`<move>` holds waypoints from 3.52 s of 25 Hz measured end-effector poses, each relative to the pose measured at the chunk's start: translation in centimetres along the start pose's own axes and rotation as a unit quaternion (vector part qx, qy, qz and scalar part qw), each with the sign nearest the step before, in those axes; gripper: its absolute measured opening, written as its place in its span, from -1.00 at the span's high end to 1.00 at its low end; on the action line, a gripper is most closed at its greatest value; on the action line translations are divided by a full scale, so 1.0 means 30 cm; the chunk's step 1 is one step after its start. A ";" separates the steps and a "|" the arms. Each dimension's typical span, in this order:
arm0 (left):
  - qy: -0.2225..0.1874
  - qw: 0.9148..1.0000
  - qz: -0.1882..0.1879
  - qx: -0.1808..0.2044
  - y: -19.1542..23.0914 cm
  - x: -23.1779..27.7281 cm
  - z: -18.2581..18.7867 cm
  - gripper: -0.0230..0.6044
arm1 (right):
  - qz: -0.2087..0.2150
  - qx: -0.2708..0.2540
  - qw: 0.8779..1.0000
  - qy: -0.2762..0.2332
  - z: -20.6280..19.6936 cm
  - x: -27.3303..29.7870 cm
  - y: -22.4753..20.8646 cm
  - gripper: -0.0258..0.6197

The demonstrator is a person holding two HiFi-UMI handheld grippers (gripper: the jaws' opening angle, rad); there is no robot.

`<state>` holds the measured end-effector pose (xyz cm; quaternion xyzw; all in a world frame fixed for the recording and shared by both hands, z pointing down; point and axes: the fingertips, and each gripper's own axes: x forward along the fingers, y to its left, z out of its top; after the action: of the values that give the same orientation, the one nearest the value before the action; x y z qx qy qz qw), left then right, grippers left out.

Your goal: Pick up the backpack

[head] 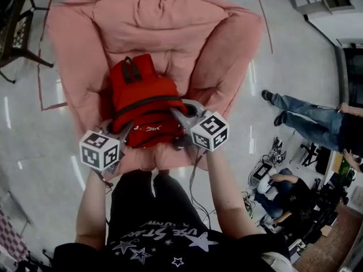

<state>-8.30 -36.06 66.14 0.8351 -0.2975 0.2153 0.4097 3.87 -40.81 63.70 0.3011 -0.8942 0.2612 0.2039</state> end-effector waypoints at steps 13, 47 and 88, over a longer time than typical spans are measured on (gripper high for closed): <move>-0.023 0.998 -0.009 0.049 -0.256 -0.124 0.068 0.78 | -0.028 -0.010 0.998 -0.057 0.090 -0.288 0.140 0.91; -0.178 0.979 0.047 0.091 -0.990 -0.607 -0.094 0.79 | 0.053 -0.029 0.980 -0.191 0.119 -1.001 0.733 0.92; -0.204 0.973 -0.003 0.112 -1.425 -1.087 -0.823 0.79 | 0.002 -0.012 0.972 -0.236 -0.329 -1.380 1.516 0.92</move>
<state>-6.18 15.28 36.81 0.9026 -0.3465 0.0712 0.2453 7.04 13.92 34.14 0.3497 -0.9208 0.1724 -0.0098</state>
